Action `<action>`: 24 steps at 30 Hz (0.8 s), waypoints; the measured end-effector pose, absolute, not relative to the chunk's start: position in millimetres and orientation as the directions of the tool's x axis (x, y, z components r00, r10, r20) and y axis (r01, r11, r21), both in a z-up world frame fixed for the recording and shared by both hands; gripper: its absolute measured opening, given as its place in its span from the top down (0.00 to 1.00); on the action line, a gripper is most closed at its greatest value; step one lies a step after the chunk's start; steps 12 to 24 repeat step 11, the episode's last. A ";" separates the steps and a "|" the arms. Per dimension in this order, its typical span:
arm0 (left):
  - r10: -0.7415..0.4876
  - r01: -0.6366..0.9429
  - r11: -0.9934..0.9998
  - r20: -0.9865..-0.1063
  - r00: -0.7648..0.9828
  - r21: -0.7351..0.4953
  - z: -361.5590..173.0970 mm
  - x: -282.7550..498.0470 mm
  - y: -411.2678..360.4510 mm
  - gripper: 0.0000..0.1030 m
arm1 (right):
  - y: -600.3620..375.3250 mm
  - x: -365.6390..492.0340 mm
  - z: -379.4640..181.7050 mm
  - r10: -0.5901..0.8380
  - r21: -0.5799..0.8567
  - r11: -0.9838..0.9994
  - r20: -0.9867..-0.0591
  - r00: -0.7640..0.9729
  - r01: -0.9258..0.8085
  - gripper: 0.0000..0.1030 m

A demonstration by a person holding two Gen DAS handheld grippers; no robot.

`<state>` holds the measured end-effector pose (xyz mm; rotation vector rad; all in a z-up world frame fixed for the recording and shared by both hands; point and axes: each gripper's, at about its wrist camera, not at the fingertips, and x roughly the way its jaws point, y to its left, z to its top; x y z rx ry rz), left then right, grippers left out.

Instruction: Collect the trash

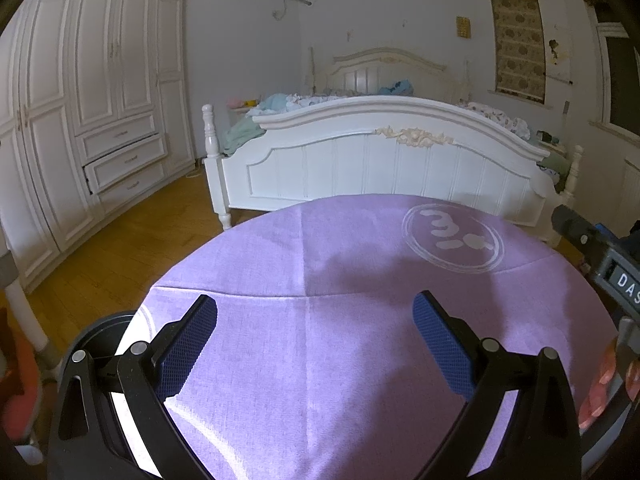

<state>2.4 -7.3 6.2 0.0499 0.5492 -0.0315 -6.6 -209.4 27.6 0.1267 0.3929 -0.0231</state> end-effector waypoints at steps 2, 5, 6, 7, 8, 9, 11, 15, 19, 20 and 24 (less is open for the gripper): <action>-0.014 0.041 0.998 -0.527 0.849 0.040 5.7 3.3 -6.7 0.05 | -210.1 -6.6 27.5 0.002 0.119 0.992 -0.384 0.923 0.047 0.05; -0.011 0.039 0.998 -0.539 0.842 0.040 4.6 5.8 -5.1 0.05 | -210.5 -5.7 27.5 0.005 0.121 0.992 -0.385 0.923 0.045 0.05; -0.015 0.042 0.998 -0.541 0.841 0.038 4.7 6.0 -4.9 0.05 | -209.7 -5.7 26.9 0.006 0.121 0.992 -0.386 0.923 0.045 0.05; -0.017 0.044 0.998 -0.543 0.840 0.036 4.6 6.3 -4.9 0.05 | -209.7 -5.6 27.1 0.005 0.119 0.992 -0.387 0.922 0.045 0.05; -0.017 0.044 0.998 -0.544 0.839 0.036 5.0 6.6 -5.0 0.05 | -209.1 -5.4 27.1 0.006 0.119 0.992 -0.388 0.922 0.044 0.05; -0.015 0.043 0.998 -0.546 0.838 0.038 5.0 7.2 -5.1 0.05 | -208.5 -4.7 26.5 0.007 0.119 0.992 -0.388 0.921 0.042 0.05; -0.015 0.043 0.998 -0.550 0.835 0.037 5.2 7.2 -4.7 0.05 | -207.3 -5.1 26.2 0.006 0.118 0.992 -0.388 0.922 0.043 0.05; -0.015 0.043 0.998 -0.550 0.835 0.037 5.2 7.2 -4.7 0.05 | -207.3 -5.1 26.2 0.006 0.118 0.992 -0.388 0.922 0.043 0.05; -0.015 0.043 0.998 -0.550 0.835 0.037 5.2 7.2 -4.7 0.05 | -207.3 -5.1 26.2 0.006 0.118 0.992 -0.388 0.922 0.043 0.05; -0.015 0.043 0.998 -0.550 0.835 0.037 5.2 7.2 -4.7 0.05 | -207.3 -5.1 26.2 0.006 0.118 0.992 -0.388 0.922 0.043 0.05; -0.015 0.043 0.998 -0.550 0.835 0.037 5.2 7.2 -4.7 0.05 | -207.3 -5.1 26.2 0.006 0.118 0.992 -0.388 0.922 0.043 0.05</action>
